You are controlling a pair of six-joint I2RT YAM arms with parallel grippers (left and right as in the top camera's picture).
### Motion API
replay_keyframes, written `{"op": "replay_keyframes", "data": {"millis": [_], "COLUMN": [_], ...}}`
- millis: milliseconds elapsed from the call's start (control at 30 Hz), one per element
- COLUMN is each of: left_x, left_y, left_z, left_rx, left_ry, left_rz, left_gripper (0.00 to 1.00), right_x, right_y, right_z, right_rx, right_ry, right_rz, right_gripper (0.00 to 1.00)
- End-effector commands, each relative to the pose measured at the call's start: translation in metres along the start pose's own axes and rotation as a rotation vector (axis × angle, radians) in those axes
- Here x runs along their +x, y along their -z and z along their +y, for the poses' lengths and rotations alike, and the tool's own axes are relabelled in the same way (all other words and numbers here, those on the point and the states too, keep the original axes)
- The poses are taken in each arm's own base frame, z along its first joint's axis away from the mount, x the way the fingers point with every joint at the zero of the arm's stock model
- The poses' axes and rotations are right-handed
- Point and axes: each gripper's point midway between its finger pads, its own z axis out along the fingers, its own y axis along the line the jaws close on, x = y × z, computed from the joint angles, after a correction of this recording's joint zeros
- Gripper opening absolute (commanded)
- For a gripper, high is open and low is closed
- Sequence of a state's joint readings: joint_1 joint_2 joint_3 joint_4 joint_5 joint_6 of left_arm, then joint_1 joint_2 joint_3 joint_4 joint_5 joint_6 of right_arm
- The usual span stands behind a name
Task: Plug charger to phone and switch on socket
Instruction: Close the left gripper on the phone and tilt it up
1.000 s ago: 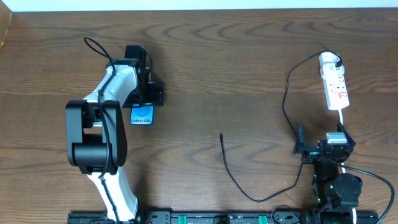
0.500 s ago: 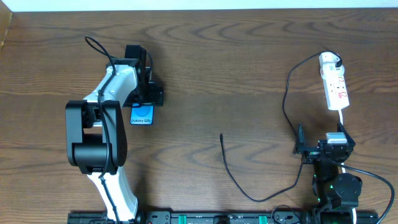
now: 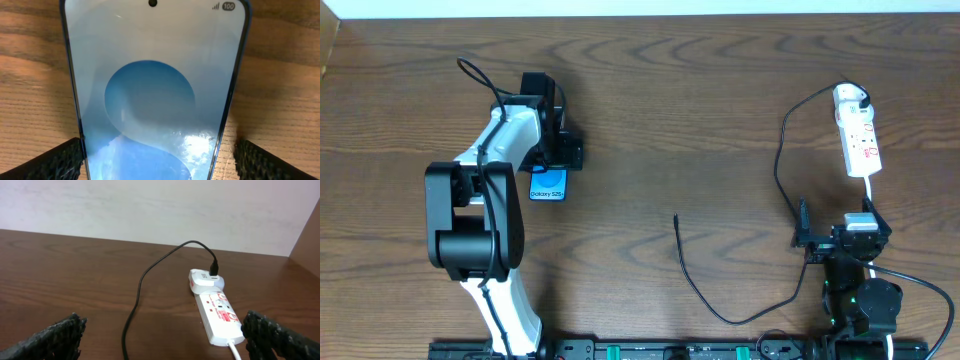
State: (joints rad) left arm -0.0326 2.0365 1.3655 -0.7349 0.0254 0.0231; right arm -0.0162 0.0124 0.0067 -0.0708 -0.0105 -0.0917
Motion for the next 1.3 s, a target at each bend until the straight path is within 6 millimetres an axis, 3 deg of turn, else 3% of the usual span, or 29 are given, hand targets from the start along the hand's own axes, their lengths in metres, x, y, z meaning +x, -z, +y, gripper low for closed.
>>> {"op": "replay_keyframes", "data": {"millis": [0,900,1267], "left_x": [0.0165,0.0193,0.0193], "left_y": [-0.0111,-0.011,-0.011], "left_z": [0.0036,0.0038,0.0038], "left_rx": [-0.014,-0.014,-0.014], "left_ry": [-0.009,-0.009,-0.009], "left_rz": [0.053,0.064,0.064], "left_gripper": [0.96,0.95,0.89], "right_x": [0.0,0.0,0.0], "right_y": [0.0003,0.0003,0.0003], "right_z": [0.0026,0.0026,0.0026], "right_rx": [-0.01,-0.01,-0.01], "right_ry": [0.012,0.012,0.012], "right_rz": [-0.002,-0.002,-0.002], "right_gripper": [0.99,0.99,0.99]}}
